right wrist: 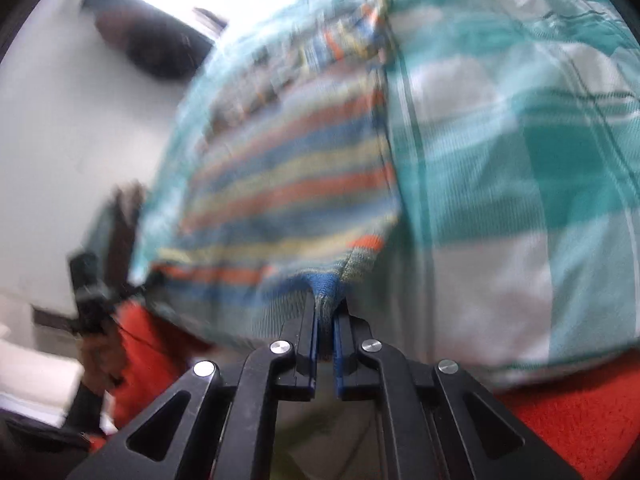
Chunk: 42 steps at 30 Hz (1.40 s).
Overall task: Fold small clothes
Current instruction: 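Grasp the hem ribbing with the right gripper while the left gripper grasps it too, then lift the hem with both grippers and fold it over toward the collar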
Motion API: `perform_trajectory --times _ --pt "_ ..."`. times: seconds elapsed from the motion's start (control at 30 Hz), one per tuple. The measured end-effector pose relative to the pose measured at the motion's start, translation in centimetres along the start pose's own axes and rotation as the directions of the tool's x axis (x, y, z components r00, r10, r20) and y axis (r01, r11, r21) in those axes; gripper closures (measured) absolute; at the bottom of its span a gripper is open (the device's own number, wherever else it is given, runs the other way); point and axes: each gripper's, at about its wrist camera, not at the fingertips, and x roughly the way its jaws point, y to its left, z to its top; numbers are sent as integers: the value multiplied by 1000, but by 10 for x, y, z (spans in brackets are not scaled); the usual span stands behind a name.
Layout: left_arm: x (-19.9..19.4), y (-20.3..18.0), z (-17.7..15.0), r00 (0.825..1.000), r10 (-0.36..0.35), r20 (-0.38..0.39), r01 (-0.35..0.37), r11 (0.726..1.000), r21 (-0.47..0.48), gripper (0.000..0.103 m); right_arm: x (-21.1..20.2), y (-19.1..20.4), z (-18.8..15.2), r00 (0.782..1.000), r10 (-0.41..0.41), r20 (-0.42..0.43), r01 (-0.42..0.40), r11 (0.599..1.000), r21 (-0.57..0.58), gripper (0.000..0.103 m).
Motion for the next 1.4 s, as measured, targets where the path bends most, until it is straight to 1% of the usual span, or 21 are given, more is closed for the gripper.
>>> perform_trajectory --times 0.1,0.23,0.37,0.53,0.63,0.73,0.8,0.83,0.87,0.9,0.93,1.0,1.03,1.1,1.13,1.2,1.23,1.27,1.3,1.37,1.4 --pt "7 3 54 996 -65 61 70 995 -74 99 0 5 45 993 -2 120 2 1000 -3 97" --pt "40 0 126 993 -48 107 58 994 -96 99 23 6 116 979 -28 204 28 1000 4 97" --pt "73 2 192 991 -24 128 39 993 -113 99 51 8 188 967 -50 248 54 998 -9 97" --pt "119 14 252 994 13 105 2 991 -137 99 88 -1 261 965 -68 253 69 998 6 97" --pt "149 22 273 996 53 71 -43 989 -138 98 116 -19 295 969 -94 227 87 995 43 97" --pt "179 29 289 996 87 14 -84 984 -156 94 147 -42 319 976 -110 188 95 992 87 96" --pt "183 39 300 996 84 5 -82 974 -212 88 157 -54 327 975 -130 179 108 986 129 87" --pt "178 45 306 997 68 27 -59 967 -249 74 156 -60 330 973 -125 196 96 984 149 82" --pt "172 50 310 996 75 58 -56 960 -274 46 152 -64 333 969 -112 222 76 983 164 74" --pt "162 54 314 991 96 97 -64 954 -292 35 143 -67 337 960 -99 262 55 984 171 69" --pt "145 58 316 979 125 159 -72 949 -307 24 136 -67 338 954 -94 285 48 985 167 68" --pt "125 65 315 967 136 218 -65 949 -307 23 121 -63 341 948 -93 306 53 989 136 68" --pt "117 67 313 966 137 220 -65 950 -305 23 117 -60 341 949 -94 300 59 991 121 68" --pt "107 68 303 968 123 218 -60 960 -274 23 112 -50 341 958 -92 273 71 994 85 68" --pt "104 64 297 972 110 209 -58 968 -243 23 114 -43 340 969 -80 234 68 996 57 68" --pt "106 45 285 985 55 161 -37 993 -113 23 127 -28 336 991 -43 126 43 999 -3 68" --pt "113 32 278 995 26 100 -24 1000 -21 23 138 -18 332 999 -28 41 30 999 -45 68" --pt "124 20 273 1000 6 25 -8 999 53 23 154 -9 328 998 -28 -63 23 996 -89 68" --pt "139 9 268 998 -7 -67 15 993 117 23 167 -2 324 989 -44 -141 27 992 -122 68" --pt "173 -6 261 978 13 -206 28 981 194 23 202 11 317 954 -107 -280 51 978 -202 68" --pt "187 -11 262 973 38 -230 11 978 209 23 214 14 317 940 -132 -316 62 973 -224 68"
